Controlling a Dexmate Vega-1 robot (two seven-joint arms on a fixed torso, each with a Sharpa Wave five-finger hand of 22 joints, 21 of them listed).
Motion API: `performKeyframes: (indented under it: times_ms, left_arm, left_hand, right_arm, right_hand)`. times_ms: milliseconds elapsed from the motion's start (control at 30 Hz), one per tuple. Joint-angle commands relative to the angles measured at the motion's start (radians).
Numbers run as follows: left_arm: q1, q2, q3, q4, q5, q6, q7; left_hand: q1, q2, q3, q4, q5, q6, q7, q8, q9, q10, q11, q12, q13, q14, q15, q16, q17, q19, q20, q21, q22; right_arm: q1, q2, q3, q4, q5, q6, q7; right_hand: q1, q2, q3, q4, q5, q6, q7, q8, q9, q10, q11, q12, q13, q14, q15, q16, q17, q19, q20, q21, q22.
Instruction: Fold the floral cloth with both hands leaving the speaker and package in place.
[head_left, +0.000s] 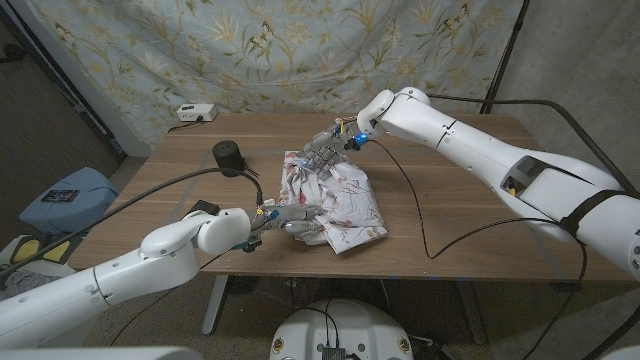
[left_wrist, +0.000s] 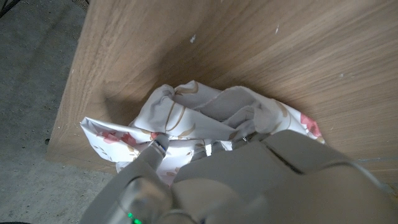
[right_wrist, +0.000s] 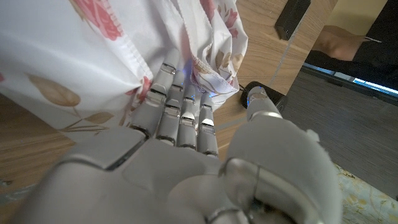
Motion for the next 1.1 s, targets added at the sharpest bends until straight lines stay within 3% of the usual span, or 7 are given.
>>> performKeyframes:
  times_ms: [33, 233, 300, 467, 833, 1100]
  left_arm:
    - [0.002, -0.013, 0.024, 0.058, -0.001, -0.006, 0.018]
    - [0.004, -0.017, 0.019, 0.070, -0.021, 0.001, 0.026]
    - [0.010, -0.015, 0.011, 0.079, -0.046, -0.009, 0.036]
    - [0.025, -0.011, 0.000, 0.093, -0.082, -0.021, 0.060]
    - [0.016, -0.011, 0.025, 0.115, -0.092, 0.004, 0.049]
    - [0.036, 0.006, 0.011, 0.098, -0.099, 0.008, 0.096]
  left_hand:
    - [-0.008, 0.002, 0.002, 0.007, 0.000, -0.012, -0.003, -0.002, 0.003, -0.010, 0.000, -0.001, 0.004, -0.007, 0.003, 0.008, 0.004, -0.005, 0.009, 0.008, 0.004]
    - [-0.019, 0.003, 0.001, 0.021, 0.000, -0.076, -0.002, -0.007, 0.002, -0.041, 0.004, -0.002, 0.005, -0.027, 0.006, 0.008, 0.005, -0.025, 0.011, 0.009, 0.004]
    - [-0.031, 0.004, -0.003, 0.036, -0.002, -0.124, 0.001, -0.009, 0.002, -0.065, 0.009, -0.001, 0.005, -0.044, 0.009, 0.010, 0.008, -0.039, 0.014, 0.010, 0.005]
    - [-0.045, 0.005, -0.008, 0.051, -0.004, -0.174, -0.002, -0.008, 0.002, -0.080, 0.015, 0.002, 0.006, -0.053, 0.014, 0.013, 0.010, -0.050, 0.019, 0.012, 0.005]
    - [-0.070, 0.007, -0.018, 0.072, -0.006, -0.232, -0.003, -0.004, 0.002, -0.118, 0.022, 0.001, 0.007, -0.077, 0.020, 0.014, 0.013, -0.068, 0.021, 0.014, 0.006]
    - [-0.075, 0.008, -0.019, 0.072, -0.005, -0.210, -0.007, 0.014, 0.002, -0.115, 0.019, 0.011, 0.007, -0.079, 0.021, 0.018, 0.012, -0.068, 0.021, 0.019, 0.006]
  right_arm:
    - [0.001, -0.049, 0.015, -0.105, 0.025, 0.008, -0.004]
    - [0.015, -0.070, 0.000, -0.140, -0.005, 0.027, -0.011]
    - [0.013, -0.077, 0.003, -0.142, -0.010, 0.038, -0.012]
    - [0.020, -0.089, 0.000, -0.139, -0.025, 0.042, -0.007]
    - [0.028, -0.113, 0.007, -0.156, -0.047, 0.038, -0.002]
    - [0.033, -0.132, 0.015, -0.173, -0.066, 0.046, -0.001]
  right_hand:
    - [0.009, 0.006, -0.002, -0.005, 0.003, 0.006, 0.029, -0.002, 0.003, 0.003, 0.007, -0.002, 0.002, 0.006, 0.005, 0.008, 0.003, 0.003, 0.008, -0.004, 0.002]
    - [0.009, 0.007, -0.005, -0.004, 0.003, 0.015, 0.032, -0.005, 0.003, 0.008, 0.007, -0.007, 0.003, -0.010, -0.012, 0.006, 0.001, -0.017, 0.000, -0.016, 0.003]
    - [0.010, 0.007, -0.007, -0.005, 0.003, 0.018, 0.030, -0.008, 0.003, 0.009, -0.003, -0.012, 0.003, -0.017, -0.035, 0.007, 0.000, -0.025, -0.010, -0.022, 0.004]
    - [0.011, 0.005, -0.010, -0.006, 0.002, 0.021, 0.017, -0.011, 0.004, 0.014, -0.019, -0.015, 0.004, -0.019, -0.045, 0.009, -0.001, -0.032, -0.021, -0.027, 0.005]
    - [0.015, 0.008, -0.012, -0.007, 0.003, 0.035, 0.006, -0.010, 0.004, 0.023, -0.031, -0.017, 0.004, -0.015, -0.061, 0.015, -0.002, -0.031, -0.032, -0.029, 0.006]
    - [0.016, 0.009, -0.013, -0.007, 0.003, 0.036, 0.005, -0.012, 0.004, 0.022, -0.033, -0.020, 0.005, -0.018, -0.061, 0.016, -0.002, -0.031, -0.034, -0.030, 0.006]
